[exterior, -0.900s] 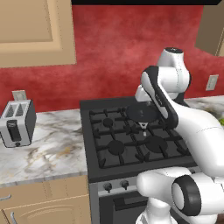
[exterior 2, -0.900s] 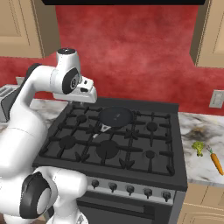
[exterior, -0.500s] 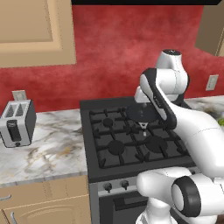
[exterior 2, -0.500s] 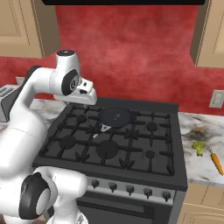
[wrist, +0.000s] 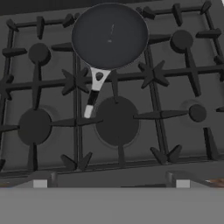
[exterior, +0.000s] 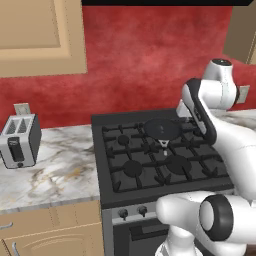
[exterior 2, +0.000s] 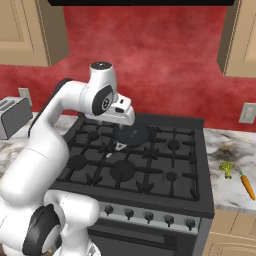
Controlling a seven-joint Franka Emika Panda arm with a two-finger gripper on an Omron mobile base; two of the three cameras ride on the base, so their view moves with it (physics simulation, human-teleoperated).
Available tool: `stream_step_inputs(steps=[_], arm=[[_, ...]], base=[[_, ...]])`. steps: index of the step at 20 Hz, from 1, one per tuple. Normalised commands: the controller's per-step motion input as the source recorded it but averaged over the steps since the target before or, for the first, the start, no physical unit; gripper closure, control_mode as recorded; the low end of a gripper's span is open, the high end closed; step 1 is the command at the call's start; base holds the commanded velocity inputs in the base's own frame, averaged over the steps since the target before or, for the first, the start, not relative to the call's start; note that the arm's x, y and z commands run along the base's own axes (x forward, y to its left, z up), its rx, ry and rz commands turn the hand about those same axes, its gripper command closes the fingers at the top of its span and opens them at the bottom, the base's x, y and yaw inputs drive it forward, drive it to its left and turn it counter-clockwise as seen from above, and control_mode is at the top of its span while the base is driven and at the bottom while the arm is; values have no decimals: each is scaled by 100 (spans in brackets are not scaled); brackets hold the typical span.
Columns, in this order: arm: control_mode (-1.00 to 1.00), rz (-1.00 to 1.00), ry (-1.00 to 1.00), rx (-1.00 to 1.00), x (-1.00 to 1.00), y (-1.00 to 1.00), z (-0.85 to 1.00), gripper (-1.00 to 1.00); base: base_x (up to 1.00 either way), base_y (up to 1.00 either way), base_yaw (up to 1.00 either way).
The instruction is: Put the carrot and broccoli in the pan. Then turn on the rear center burner and set the heat to medium.
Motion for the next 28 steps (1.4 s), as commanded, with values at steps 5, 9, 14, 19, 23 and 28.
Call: stream_step_inputs(steps=[5,9,14,19,23,28], arm=[[-100,-2,0,0,0,-100,0,-100],[-100,-1,0,0,0,-100,-1,-100],[-100,0,0,0,0,-100,-16,-100],[-100,0,0,0,0,-86,-35,-100],[-100,0,1,-1,0,-49,-43,-100],[-100,0,4,-3,0,-16,-33,-100]], base=[[0,0,0],[0,0,0],[0,0,0],[0,0,0],[0,0,0],[0,0,0]])
